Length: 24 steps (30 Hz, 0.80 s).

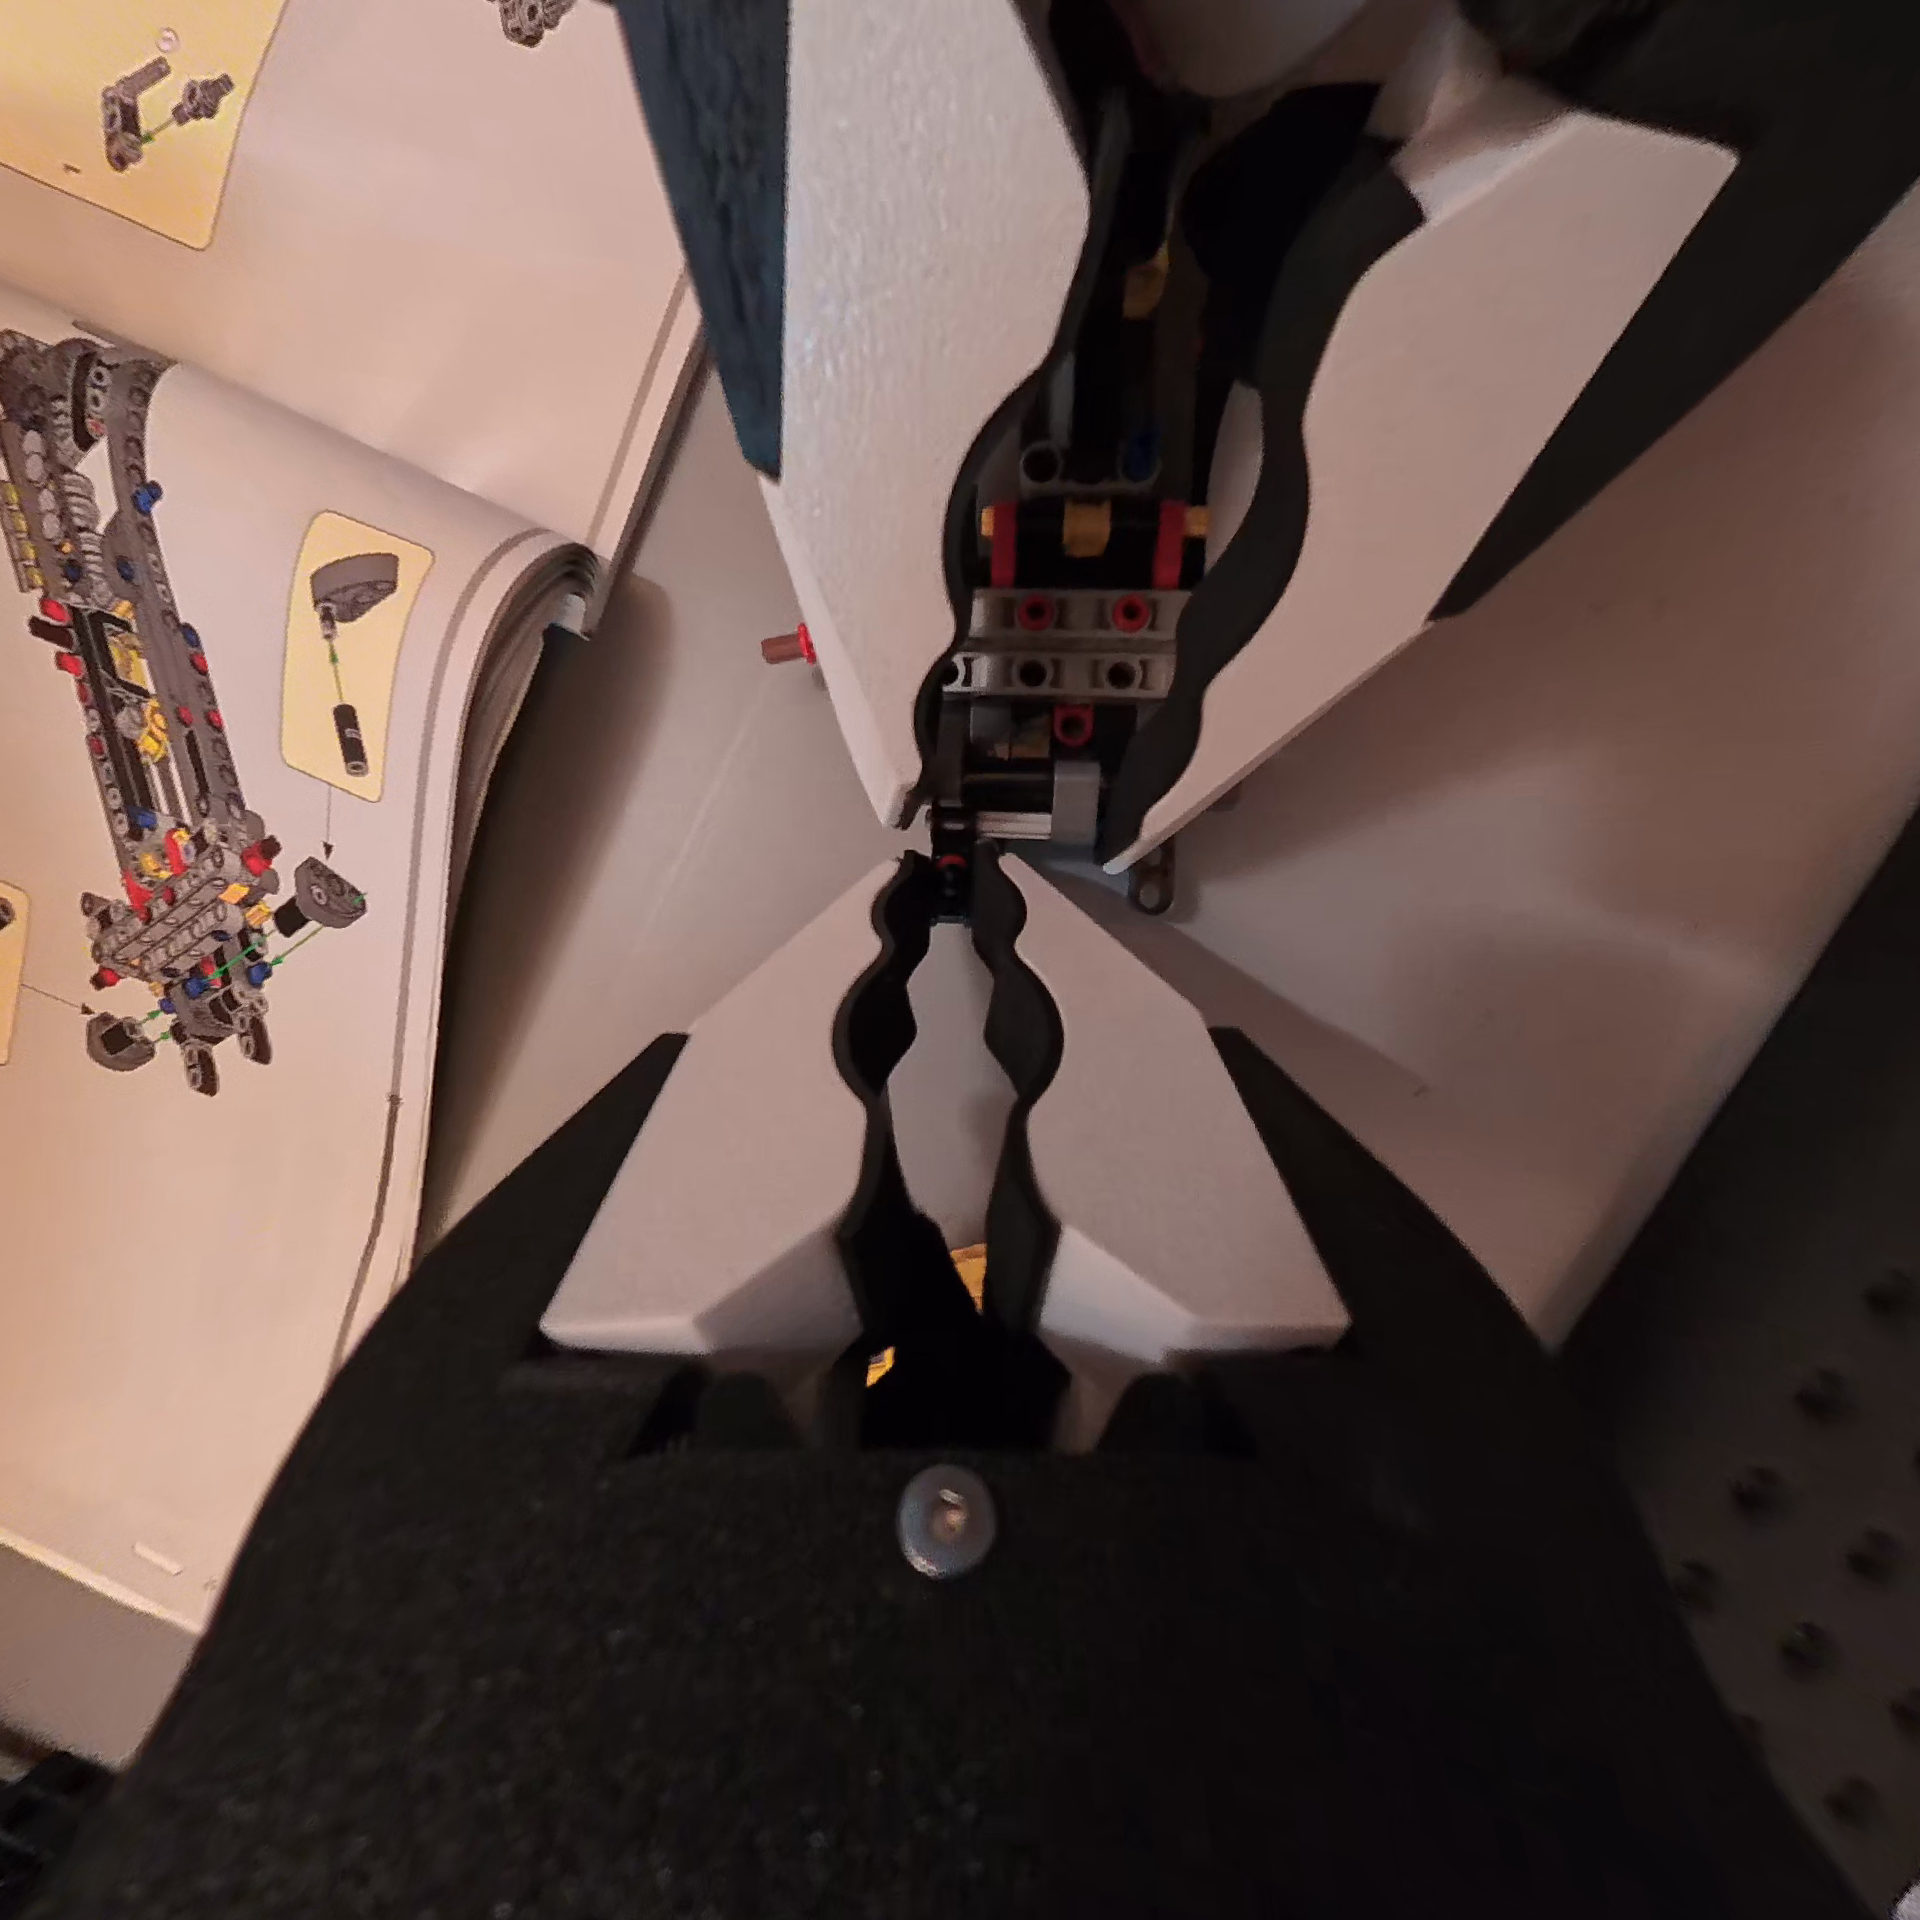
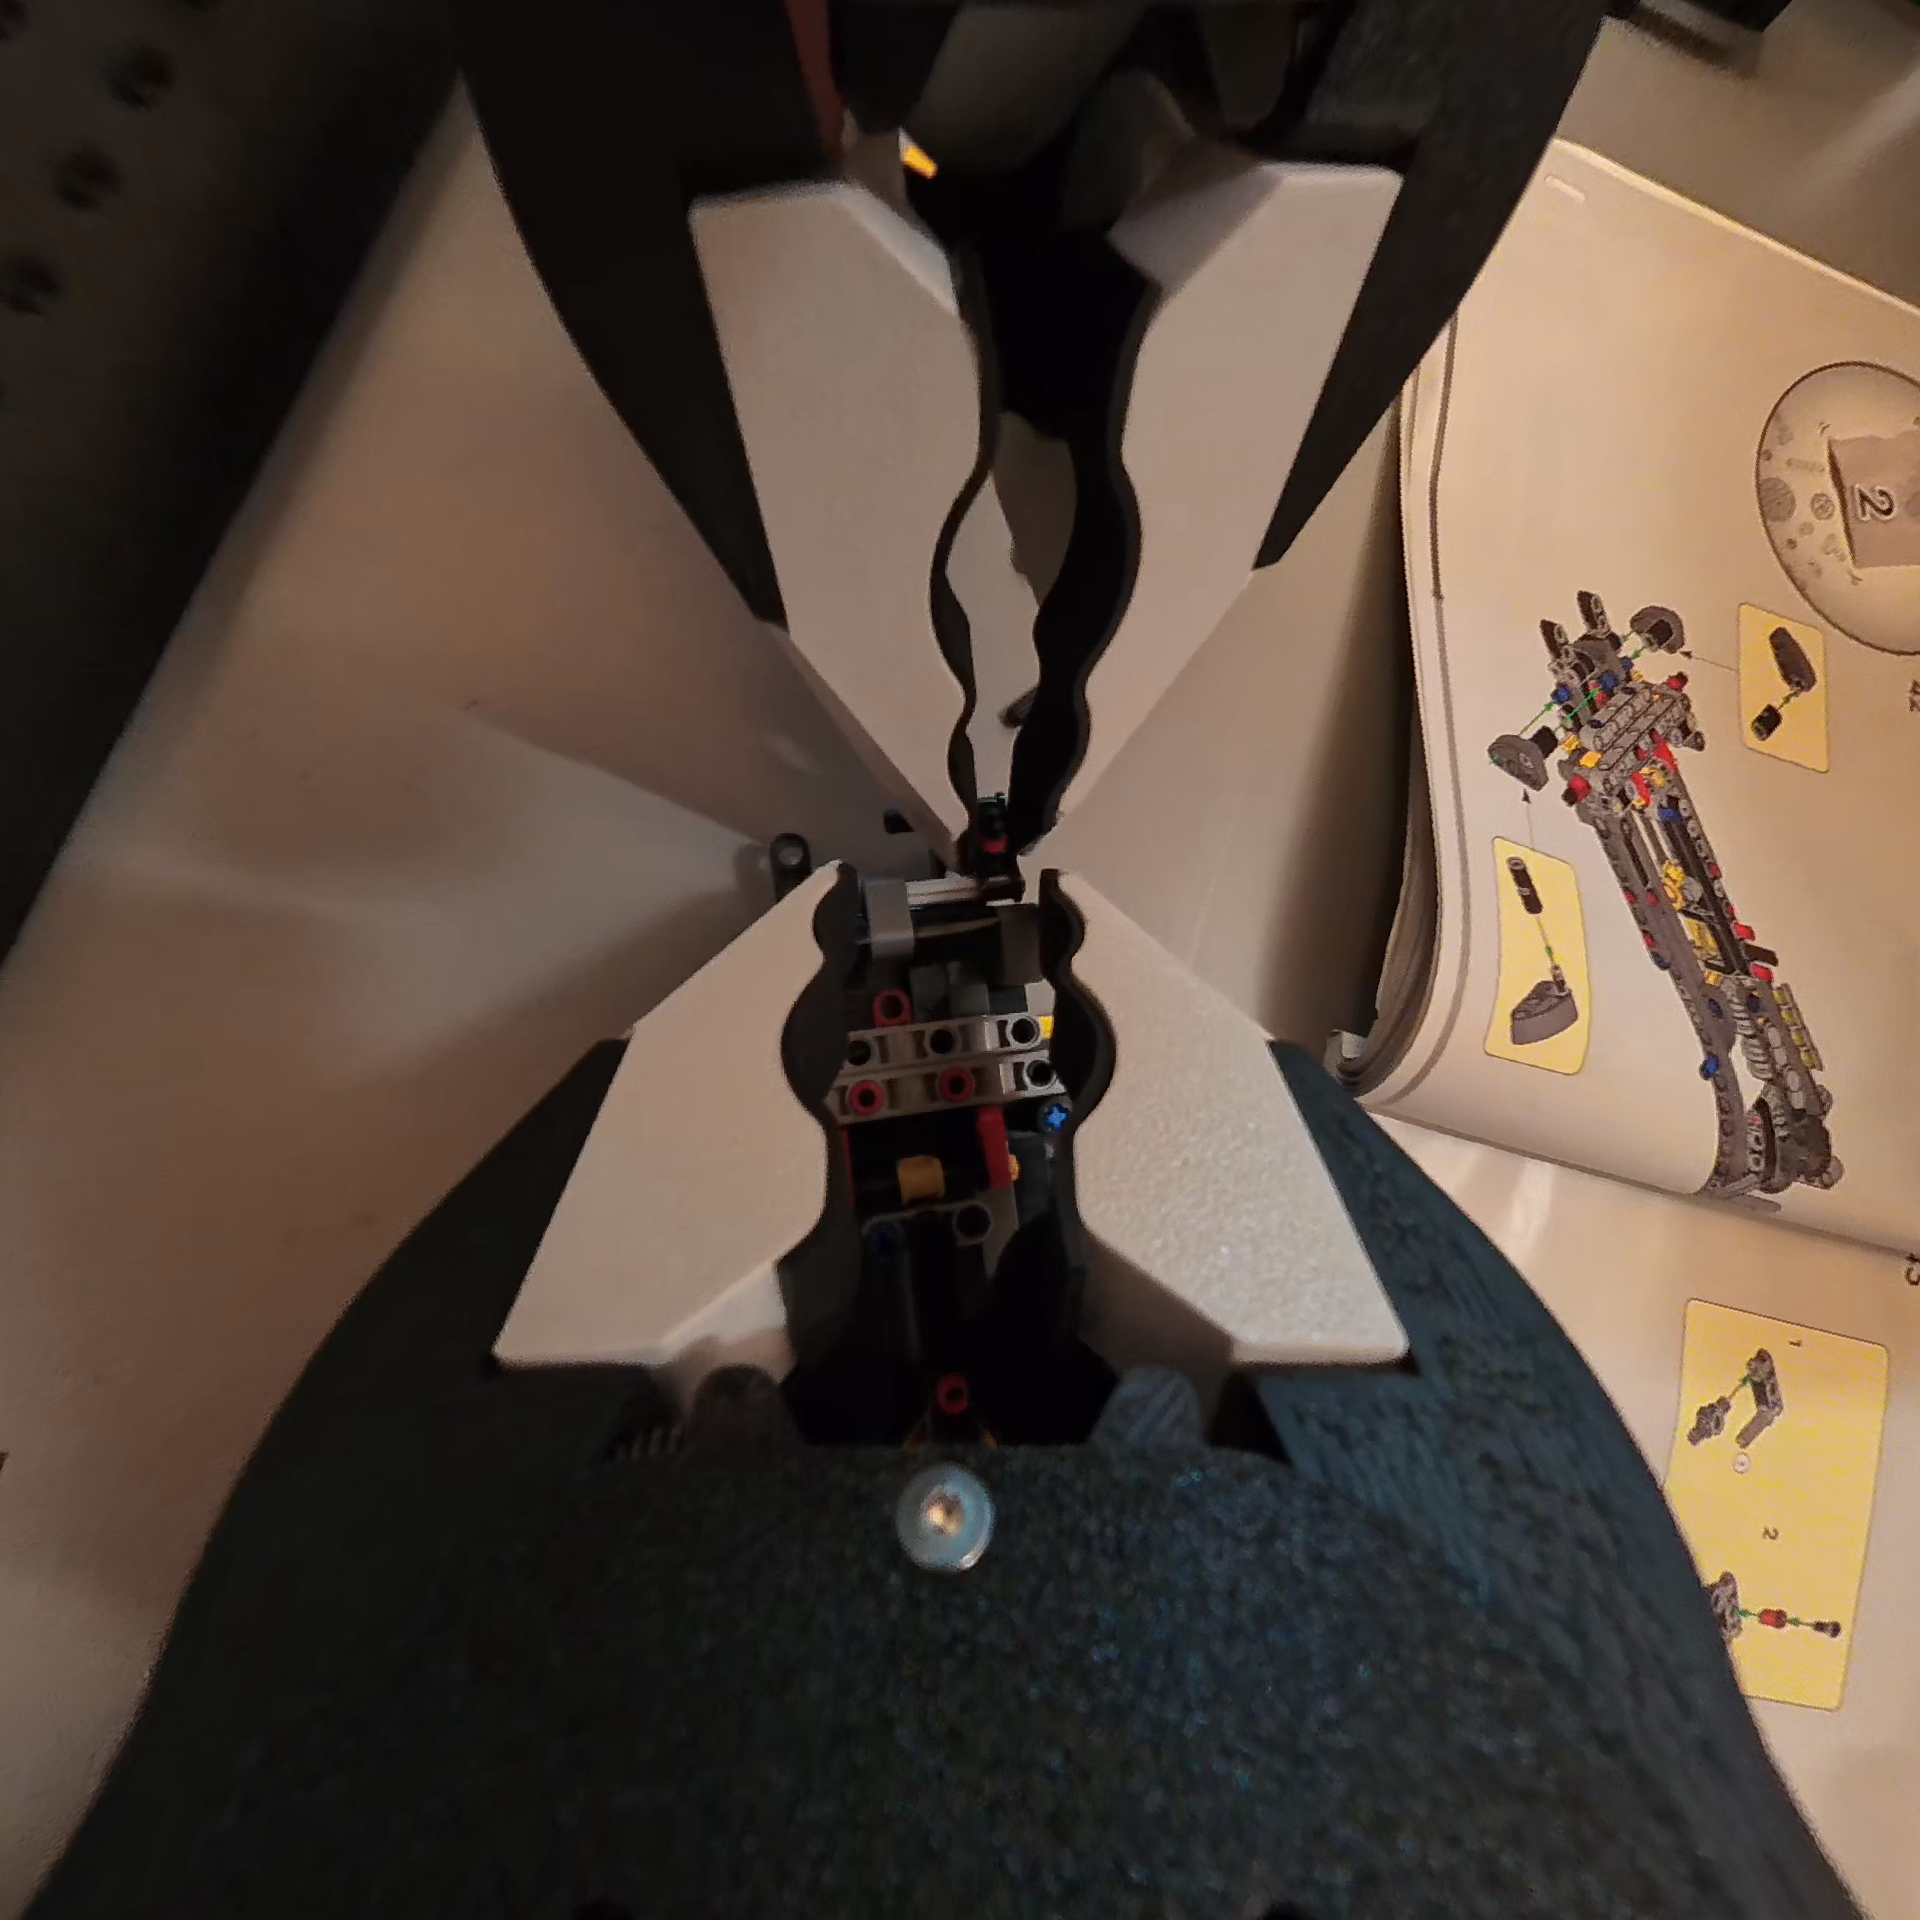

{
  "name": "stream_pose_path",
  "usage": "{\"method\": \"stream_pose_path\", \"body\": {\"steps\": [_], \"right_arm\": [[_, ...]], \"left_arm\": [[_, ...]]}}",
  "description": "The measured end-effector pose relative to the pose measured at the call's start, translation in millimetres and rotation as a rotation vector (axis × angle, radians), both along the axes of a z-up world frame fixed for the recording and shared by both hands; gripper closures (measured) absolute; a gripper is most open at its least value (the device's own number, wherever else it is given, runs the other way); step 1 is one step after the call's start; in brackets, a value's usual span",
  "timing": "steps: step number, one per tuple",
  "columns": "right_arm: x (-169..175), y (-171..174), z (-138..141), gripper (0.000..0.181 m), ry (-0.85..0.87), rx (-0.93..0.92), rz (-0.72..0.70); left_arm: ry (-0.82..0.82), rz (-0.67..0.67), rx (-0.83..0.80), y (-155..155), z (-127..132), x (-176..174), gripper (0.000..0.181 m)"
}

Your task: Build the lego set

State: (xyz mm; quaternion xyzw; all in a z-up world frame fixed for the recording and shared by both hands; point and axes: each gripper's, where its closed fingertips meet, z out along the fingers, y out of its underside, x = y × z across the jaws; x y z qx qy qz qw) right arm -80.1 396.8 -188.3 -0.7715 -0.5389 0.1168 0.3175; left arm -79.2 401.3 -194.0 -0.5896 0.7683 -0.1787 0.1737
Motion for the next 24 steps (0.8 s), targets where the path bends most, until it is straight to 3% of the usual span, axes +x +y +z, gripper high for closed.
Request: {"method": "stream_pose_path", "body": {"steps": [5, 17, 20, 24], "right_arm": [[-0.7, -1.8, -0.4, 0.148, 0.014, -0.008, 0.016], [-1.5, -2.7, -1.4, 0.153, 0.028, -0.046, 0.017], [-1.4, -2.8, -1.1, 0.153, 0.03, -0.041, 0.016], [-1.5, -2.9, -1.0, 0.153, 0.027, -0.033, 0.015]], "left_arm": [[0.017, -0.011, -0.001, -2.3, -0.4, -1.4, 0.175], [-0.032, -0.013, -0.192, -4.5, -0.4, -1.0, 0.174], [-0.101, -0.05, -0.227, -1.4, 4.6, -8.1, 0.151], [-0.174, -0.1, -0.274, -1.6, 6.4, -21.9, 0.142]]}}
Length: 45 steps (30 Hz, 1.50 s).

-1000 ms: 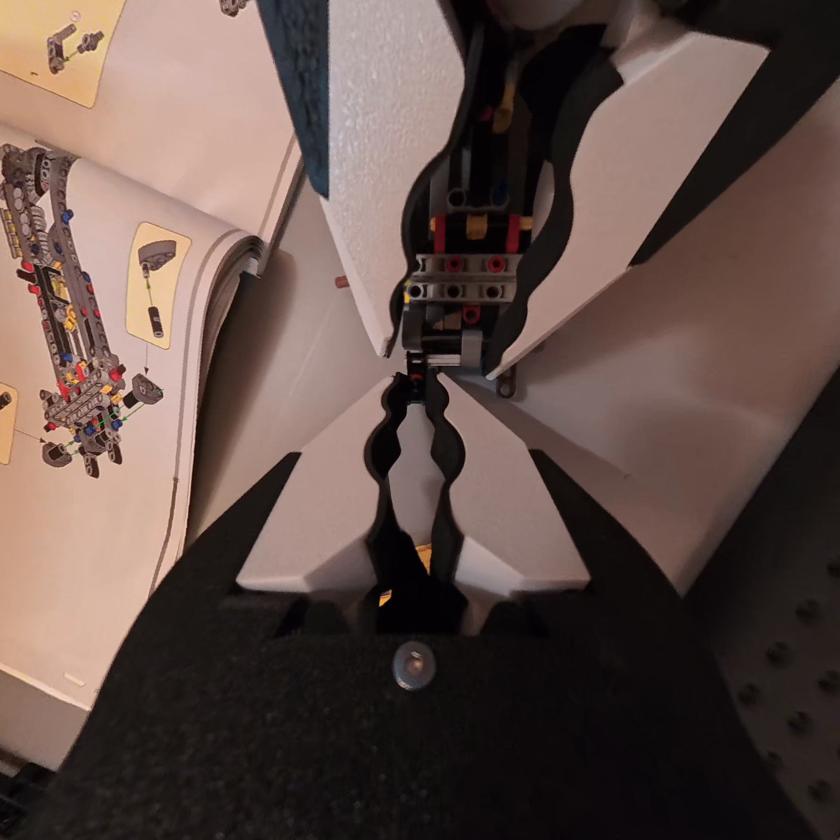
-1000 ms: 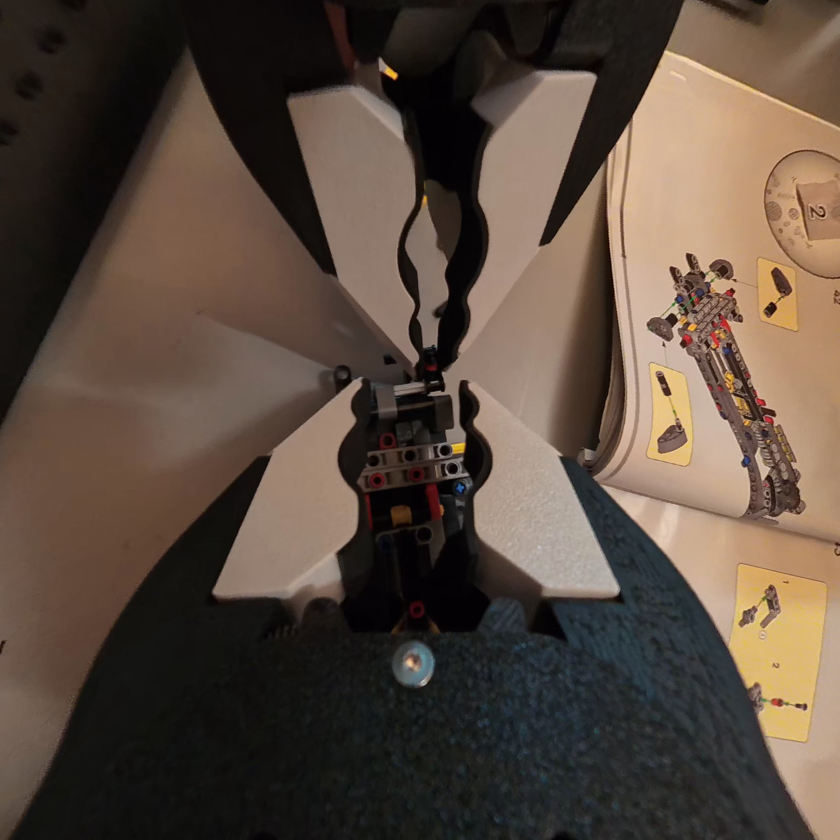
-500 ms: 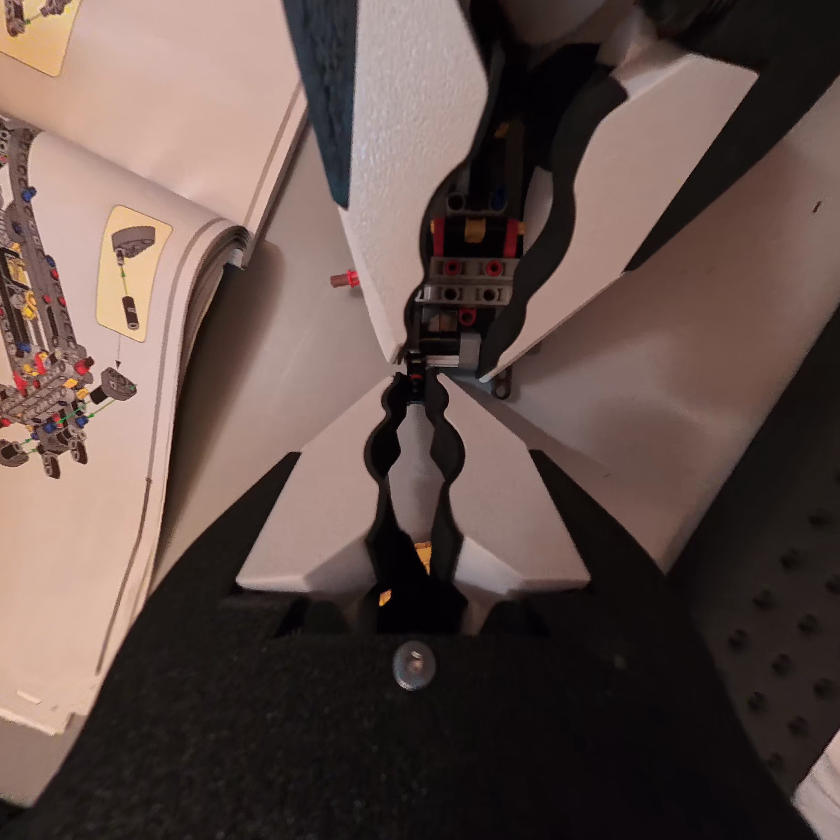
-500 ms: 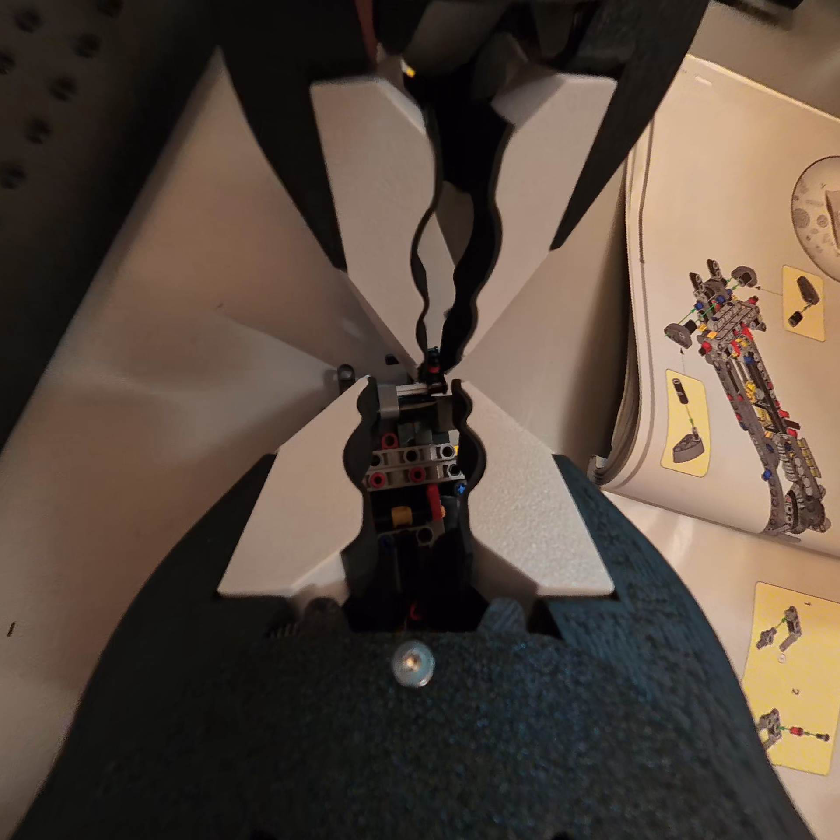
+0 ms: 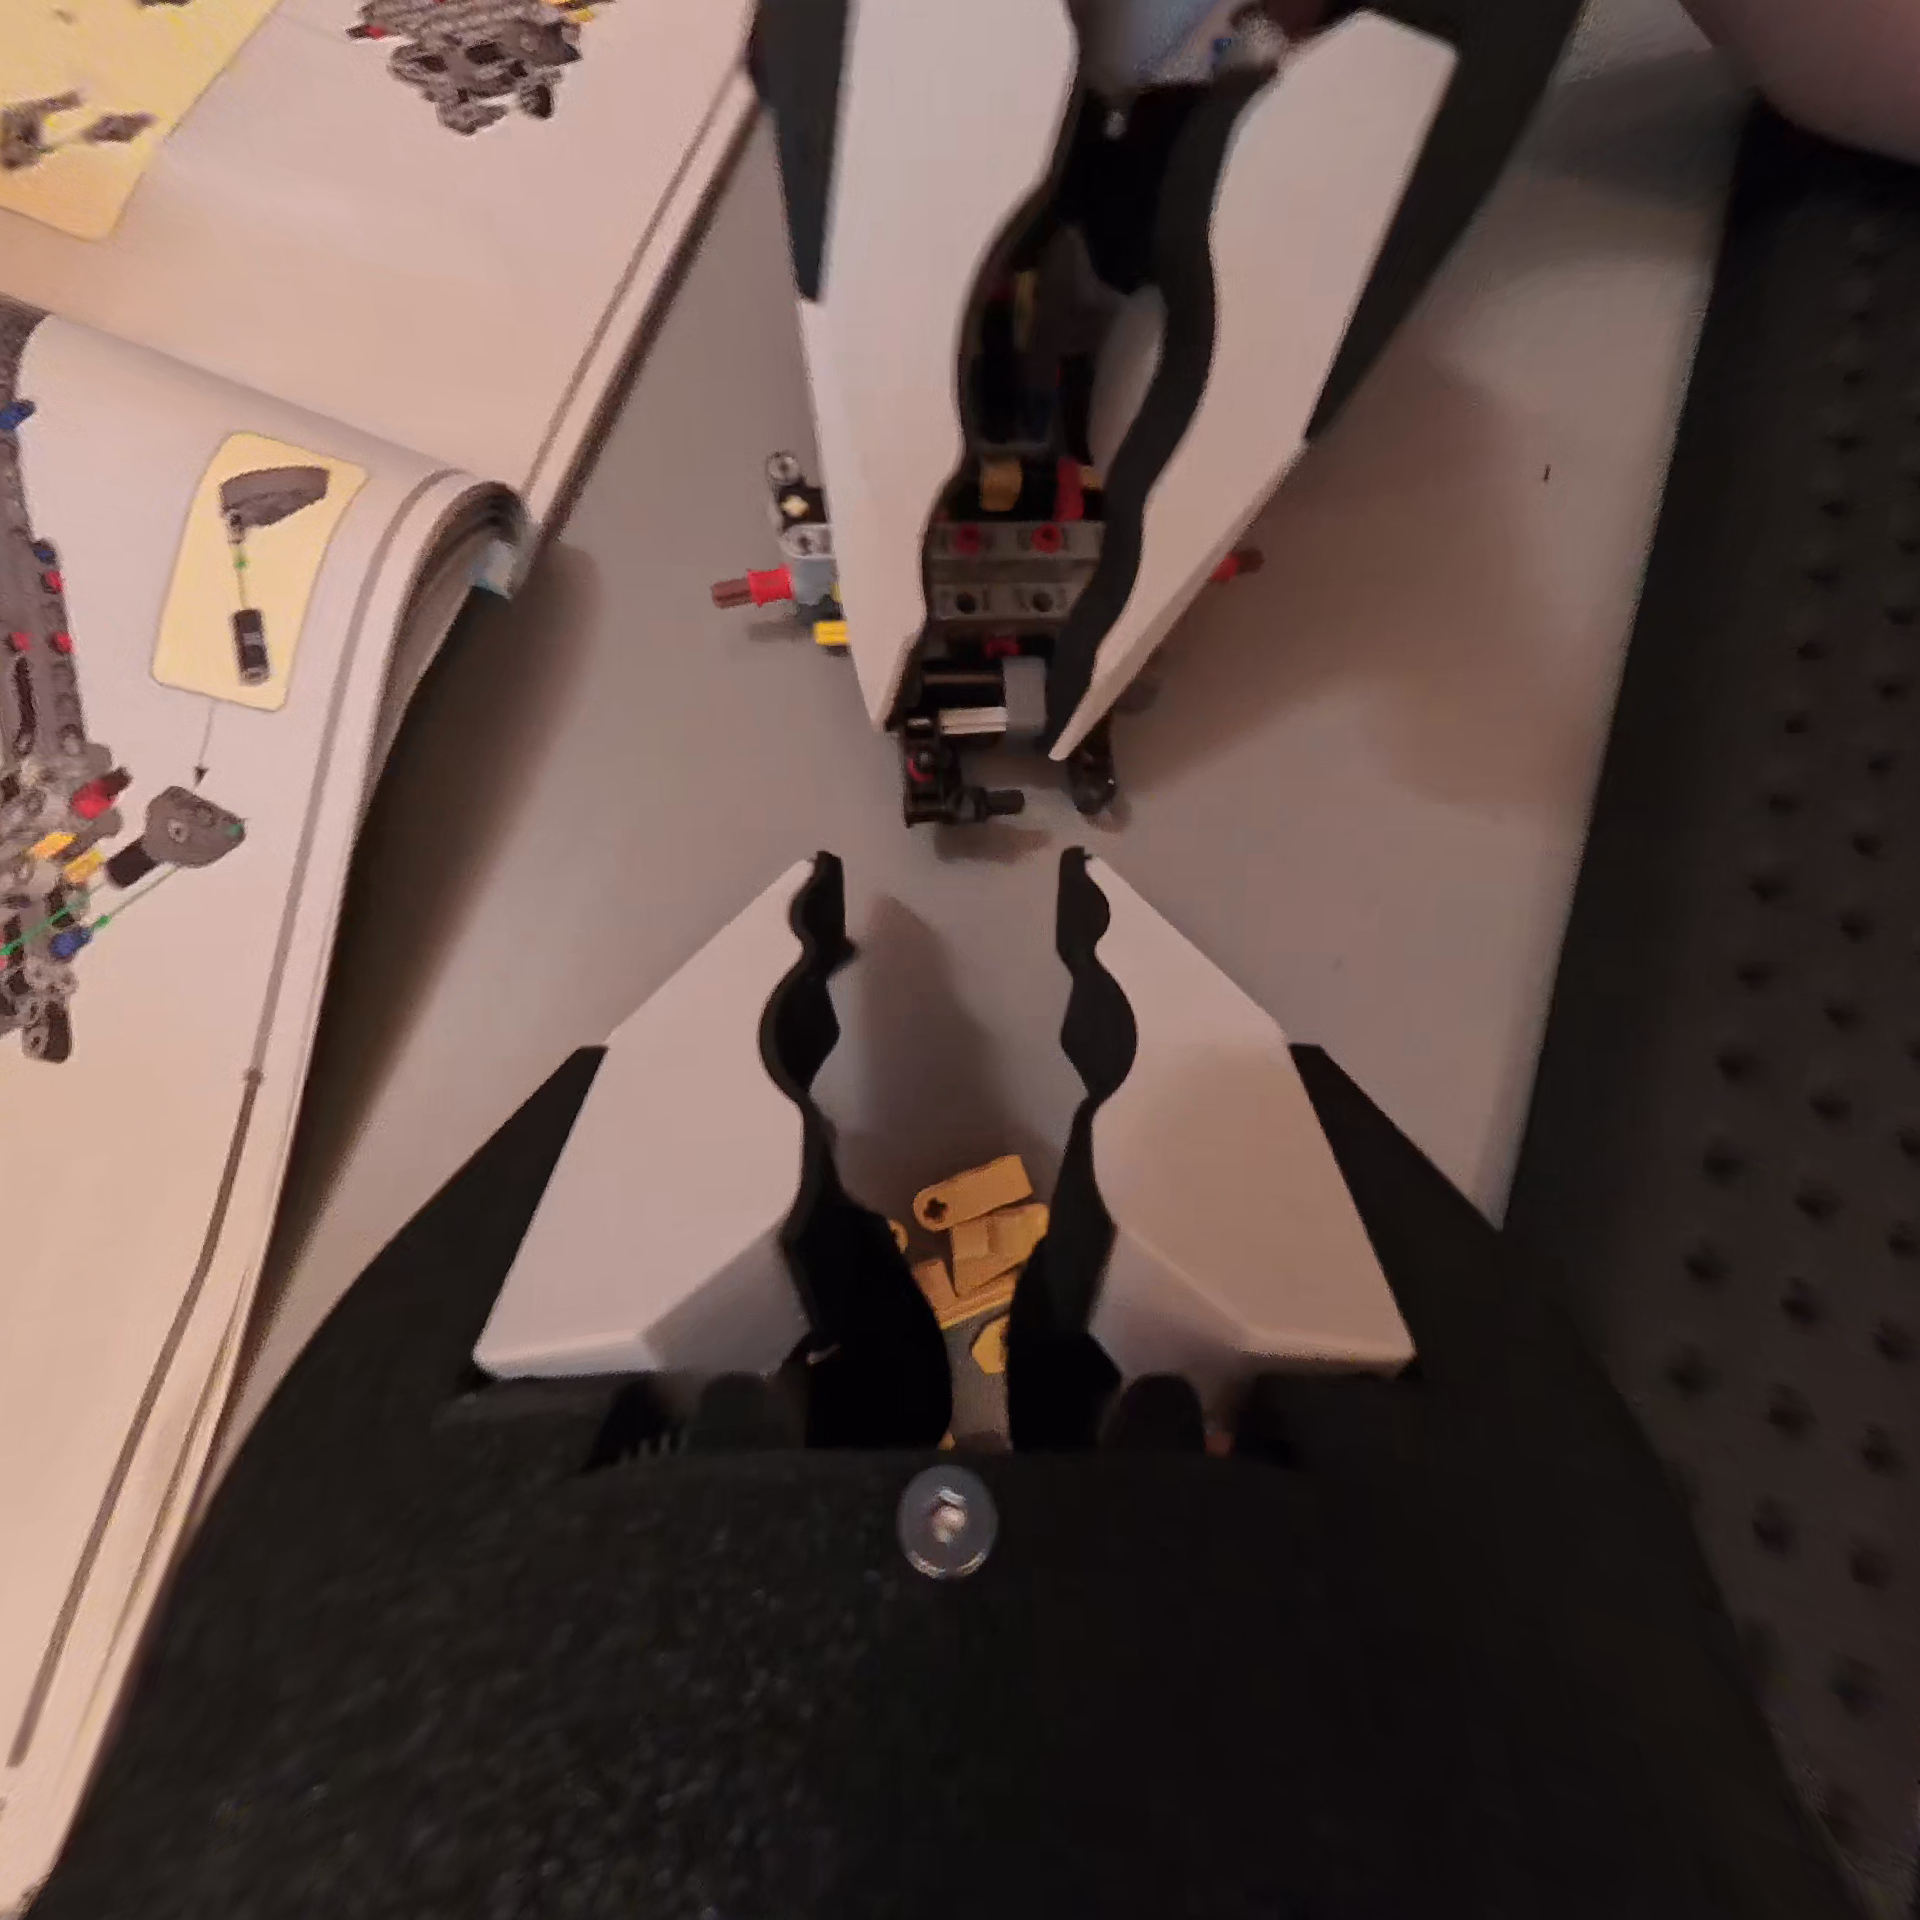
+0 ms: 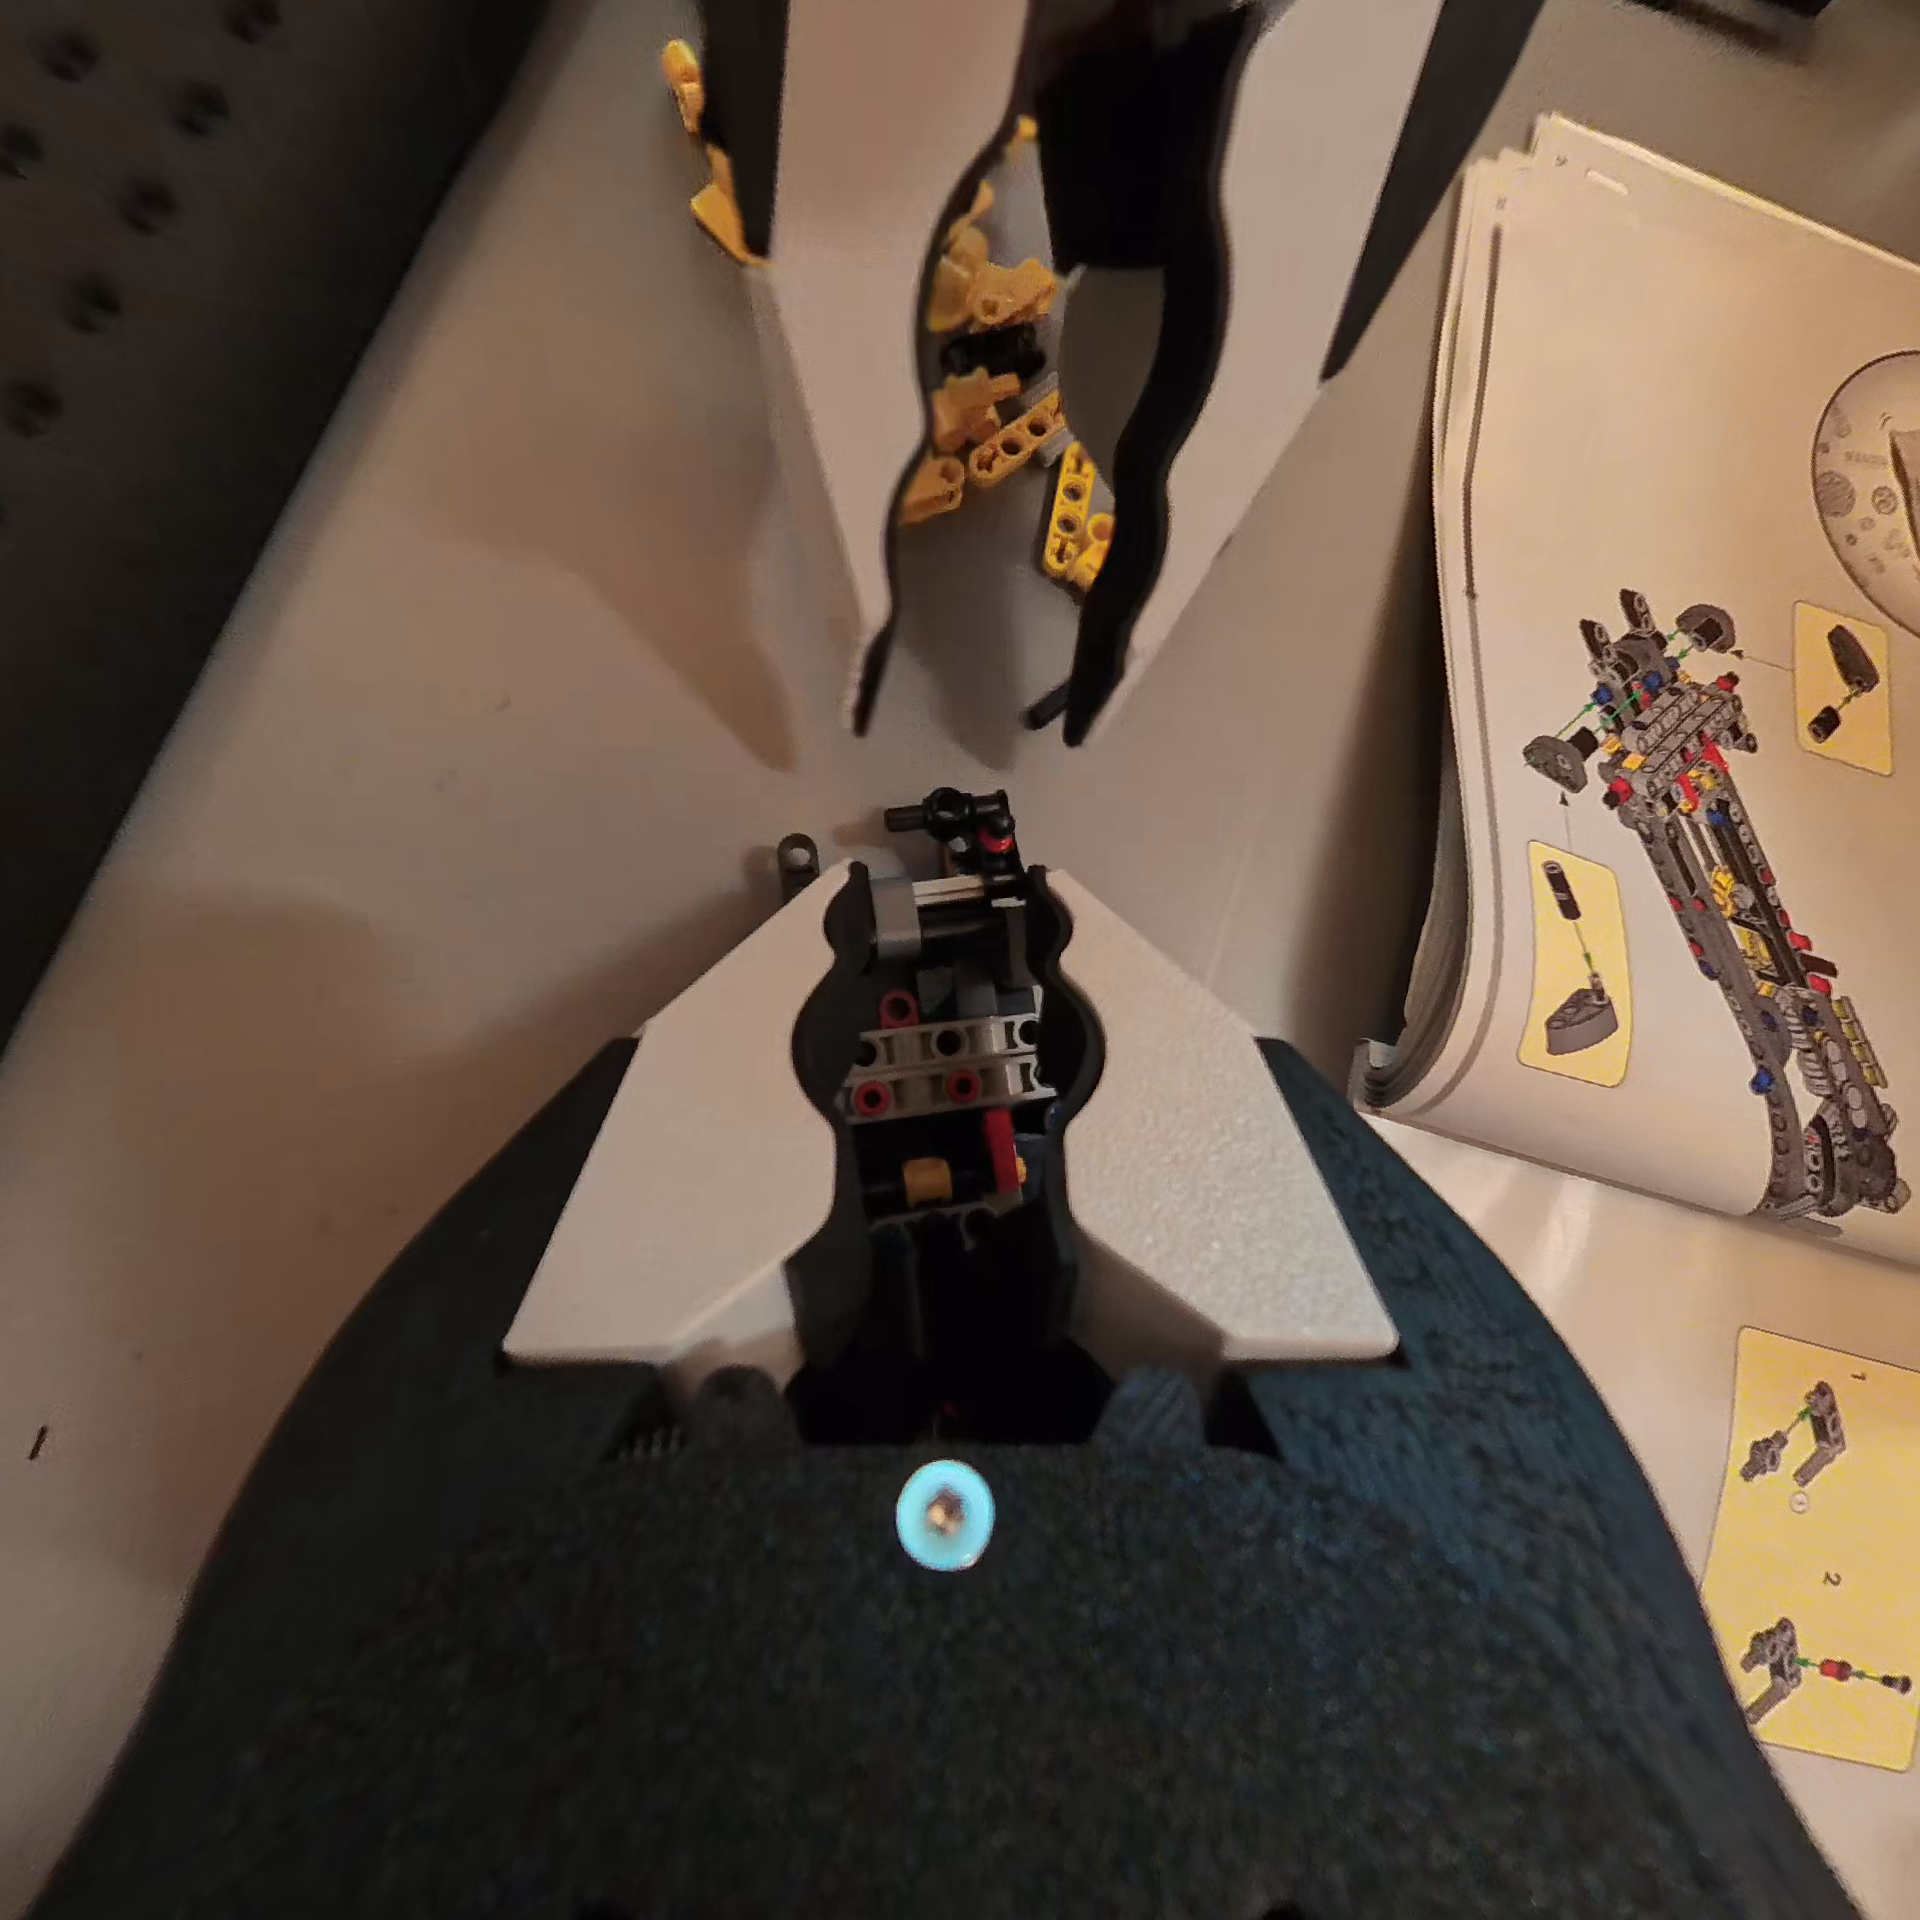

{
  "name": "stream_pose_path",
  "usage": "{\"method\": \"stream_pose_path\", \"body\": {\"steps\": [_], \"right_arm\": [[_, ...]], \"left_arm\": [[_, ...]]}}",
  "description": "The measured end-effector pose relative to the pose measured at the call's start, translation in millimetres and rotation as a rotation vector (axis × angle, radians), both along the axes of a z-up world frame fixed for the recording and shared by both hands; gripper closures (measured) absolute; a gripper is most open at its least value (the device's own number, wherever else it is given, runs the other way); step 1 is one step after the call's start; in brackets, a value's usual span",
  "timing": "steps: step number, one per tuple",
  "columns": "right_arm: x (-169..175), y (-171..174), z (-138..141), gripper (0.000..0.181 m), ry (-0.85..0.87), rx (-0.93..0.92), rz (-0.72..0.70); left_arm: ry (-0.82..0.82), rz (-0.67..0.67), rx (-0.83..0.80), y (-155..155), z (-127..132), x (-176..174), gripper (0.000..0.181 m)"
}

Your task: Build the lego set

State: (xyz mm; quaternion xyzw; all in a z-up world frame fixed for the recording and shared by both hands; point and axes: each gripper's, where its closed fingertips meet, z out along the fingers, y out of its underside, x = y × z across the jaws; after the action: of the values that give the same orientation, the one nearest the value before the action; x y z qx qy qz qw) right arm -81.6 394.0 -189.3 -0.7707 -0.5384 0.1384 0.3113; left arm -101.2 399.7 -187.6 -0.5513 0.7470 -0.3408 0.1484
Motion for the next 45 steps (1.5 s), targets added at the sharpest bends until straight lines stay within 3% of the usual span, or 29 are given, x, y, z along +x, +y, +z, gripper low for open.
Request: {"method": "stream_pose_path", "body": {"steps": [4, 8, 40, 45], "right_arm": [[0.1, 0.1, 0.0, 0.153, -0.001, -0.003, -0.003], [-0.1, 0.0, -0.3, 0.152, -0.004, -0.007, -0.004], [-2.1, -6.7, -2.2, 0.16, -0.016, -0.037, 0.035], [-2.3, -5.2, -0.3, 0.159, 0.014, -0.029, 0.016]], "left_arm": [[-0.062, -0.085, 0.119, -16.1, -3.4, 6.9, 0.139], [-0.069, -0.05, 0.209, -8.1, -8.9, 14.2, 0.158], [-0.088, -0.121, 0.271, -17.0, -19.4, 13.8, 0.158], [-0.075, -0.082, 0.21, -14.4, -17.7, 15.2, 0.158]]}}
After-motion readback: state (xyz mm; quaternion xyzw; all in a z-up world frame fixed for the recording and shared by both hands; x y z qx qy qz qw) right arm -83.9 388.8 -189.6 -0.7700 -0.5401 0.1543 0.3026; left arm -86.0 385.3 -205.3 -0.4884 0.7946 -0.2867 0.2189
